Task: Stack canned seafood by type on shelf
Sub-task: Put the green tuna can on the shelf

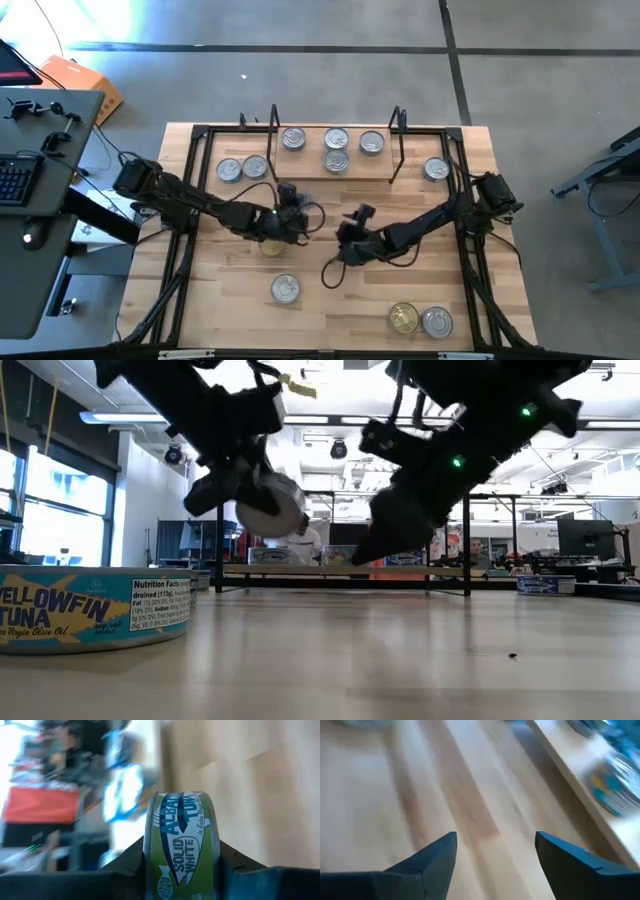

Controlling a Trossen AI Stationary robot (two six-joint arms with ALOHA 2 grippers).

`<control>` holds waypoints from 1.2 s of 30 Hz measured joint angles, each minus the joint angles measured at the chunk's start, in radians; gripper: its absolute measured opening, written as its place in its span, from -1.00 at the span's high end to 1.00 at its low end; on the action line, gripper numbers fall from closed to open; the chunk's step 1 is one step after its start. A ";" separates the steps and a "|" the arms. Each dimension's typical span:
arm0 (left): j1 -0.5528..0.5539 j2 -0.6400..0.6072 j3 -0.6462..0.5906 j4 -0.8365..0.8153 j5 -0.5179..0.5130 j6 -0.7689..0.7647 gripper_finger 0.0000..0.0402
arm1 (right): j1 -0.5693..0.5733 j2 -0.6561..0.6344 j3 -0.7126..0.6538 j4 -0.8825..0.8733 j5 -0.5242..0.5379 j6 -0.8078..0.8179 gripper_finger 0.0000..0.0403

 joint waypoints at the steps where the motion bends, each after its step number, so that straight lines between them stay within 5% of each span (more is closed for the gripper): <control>1: 0.014 -0.008 0.000 -0.017 -0.024 0.010 0.42 | 0.009 0.000 -0.001 -0.036 0.025 0.024 -0.30; 13: 0.284 0.054 0.001 0.020 0.007 0.064 0.32 | 0.045 -0.001 -0.002 -0.095 0.067 0.099 -0.29; 21: 0.356 0.062 0.001 0.019 0.223 0.064 0.12 | 0.045 -0.001 -0.002 -0.110 0.068 0.108 -0.29; 36: 0.480 0.062 0.001 0.039 0.288 0.143 -0.30 | 0.045 -0.001 -0.002 -0.109 0.068 0.111 -0.29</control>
